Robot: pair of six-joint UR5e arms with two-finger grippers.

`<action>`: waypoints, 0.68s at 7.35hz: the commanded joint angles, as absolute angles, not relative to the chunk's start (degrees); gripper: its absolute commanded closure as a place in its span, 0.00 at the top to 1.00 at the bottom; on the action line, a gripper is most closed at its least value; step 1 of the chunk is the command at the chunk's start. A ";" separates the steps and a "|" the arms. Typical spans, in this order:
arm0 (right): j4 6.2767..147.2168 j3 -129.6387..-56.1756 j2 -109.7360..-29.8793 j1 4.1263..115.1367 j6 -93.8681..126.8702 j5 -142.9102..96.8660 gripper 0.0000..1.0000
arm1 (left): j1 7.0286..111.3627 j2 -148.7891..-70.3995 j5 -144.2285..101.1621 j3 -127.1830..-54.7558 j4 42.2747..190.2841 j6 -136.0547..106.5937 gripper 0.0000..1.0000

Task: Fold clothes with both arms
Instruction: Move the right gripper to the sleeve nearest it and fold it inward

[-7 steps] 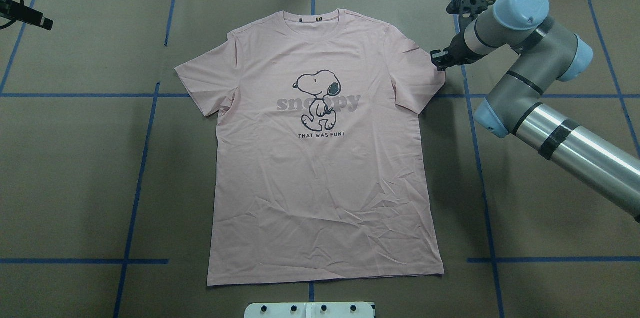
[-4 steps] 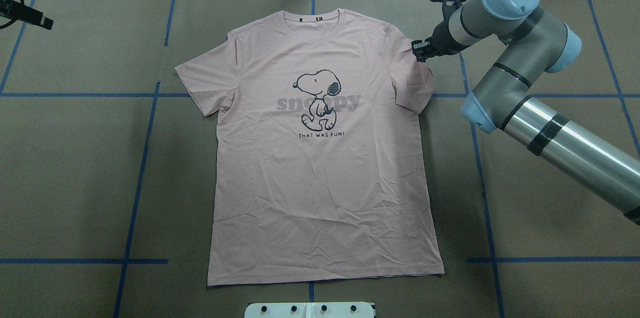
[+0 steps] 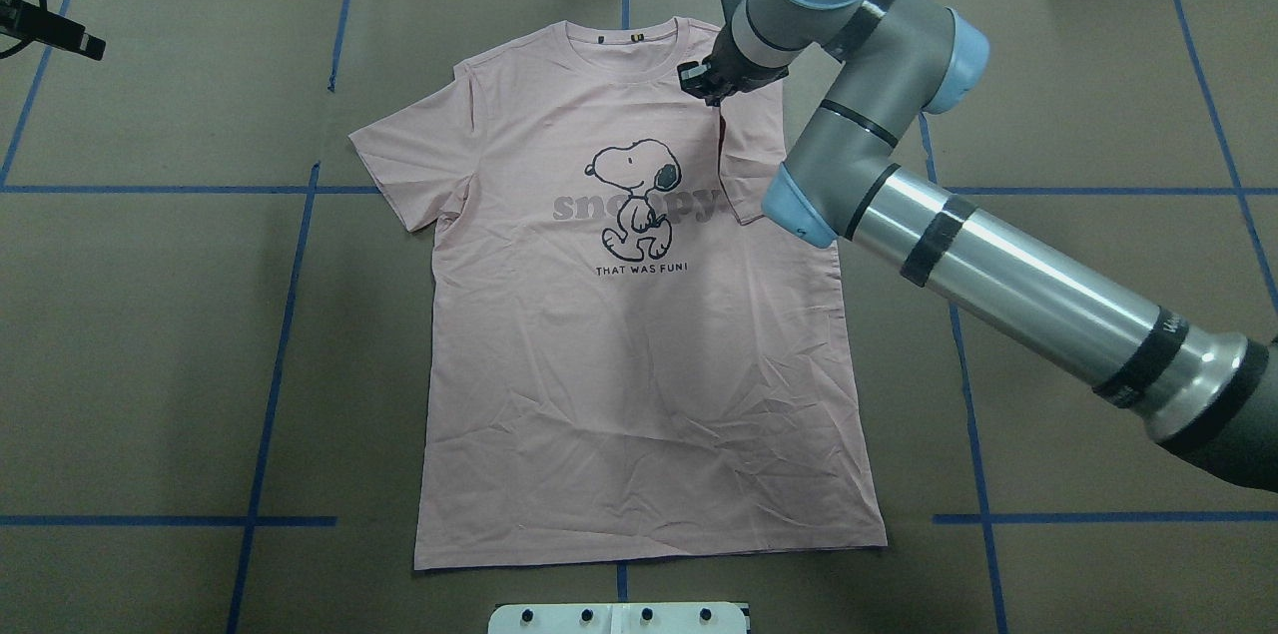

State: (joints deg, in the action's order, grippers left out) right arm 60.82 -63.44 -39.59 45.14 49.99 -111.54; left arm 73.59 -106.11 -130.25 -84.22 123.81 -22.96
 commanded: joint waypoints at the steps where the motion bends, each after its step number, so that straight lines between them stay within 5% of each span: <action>1: 61.17 -60.64 -37.35 44.47 49.83 -109.95 0.85 | 73.56 -106.26 -130.25 -84.55 123.84 -25.64 1.00; 2: 59.78 -60.64 -37.61 43.52 49.83 -108.47 1.00 | 73.48 -106.69 -130.25 -84.46 123.84 -26.53 1.00; 5: 60.90 -65.18 -39.88 43.24 57.52 -109.15 1.00 | 65.87 -111.86 -129.38 -83.06 124.62 -39.73 1.00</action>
State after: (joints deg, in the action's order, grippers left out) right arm 60.40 -62.21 -38.22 43.31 53.15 -108.36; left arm 69.67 -109.32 -129.79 -83.51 124.19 -32.13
